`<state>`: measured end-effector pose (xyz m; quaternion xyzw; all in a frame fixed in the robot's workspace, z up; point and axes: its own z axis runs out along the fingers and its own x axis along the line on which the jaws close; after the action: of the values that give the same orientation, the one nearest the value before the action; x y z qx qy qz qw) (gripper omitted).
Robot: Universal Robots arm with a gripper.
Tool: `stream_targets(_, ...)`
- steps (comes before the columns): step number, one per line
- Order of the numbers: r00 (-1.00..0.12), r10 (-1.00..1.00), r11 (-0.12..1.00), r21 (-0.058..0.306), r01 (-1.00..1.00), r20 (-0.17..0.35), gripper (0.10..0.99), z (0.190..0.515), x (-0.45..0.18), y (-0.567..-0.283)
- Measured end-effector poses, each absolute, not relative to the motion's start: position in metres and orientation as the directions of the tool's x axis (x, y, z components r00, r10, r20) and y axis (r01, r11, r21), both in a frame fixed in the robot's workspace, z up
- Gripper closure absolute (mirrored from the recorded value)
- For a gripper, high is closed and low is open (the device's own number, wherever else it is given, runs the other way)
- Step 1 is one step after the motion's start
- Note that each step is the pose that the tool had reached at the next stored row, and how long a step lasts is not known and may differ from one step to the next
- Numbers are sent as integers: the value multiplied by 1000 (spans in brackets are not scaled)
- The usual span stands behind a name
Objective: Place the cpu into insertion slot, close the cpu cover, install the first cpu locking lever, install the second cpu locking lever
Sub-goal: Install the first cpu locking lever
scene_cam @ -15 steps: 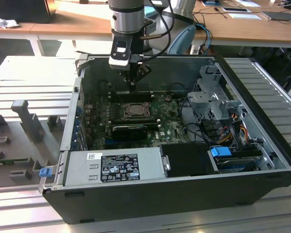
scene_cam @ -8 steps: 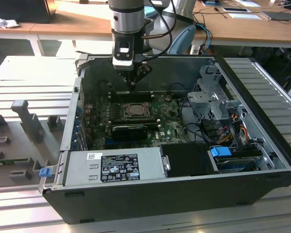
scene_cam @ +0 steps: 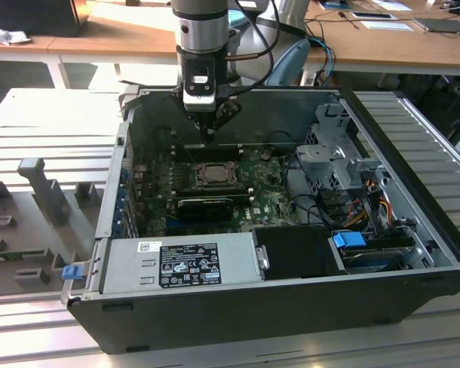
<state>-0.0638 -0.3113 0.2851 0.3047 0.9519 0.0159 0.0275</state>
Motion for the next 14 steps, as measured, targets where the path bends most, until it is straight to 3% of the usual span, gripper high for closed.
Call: stream_targets(14, -880, 472, 881, 47, 470, -43, 980, 285, -64, -311)
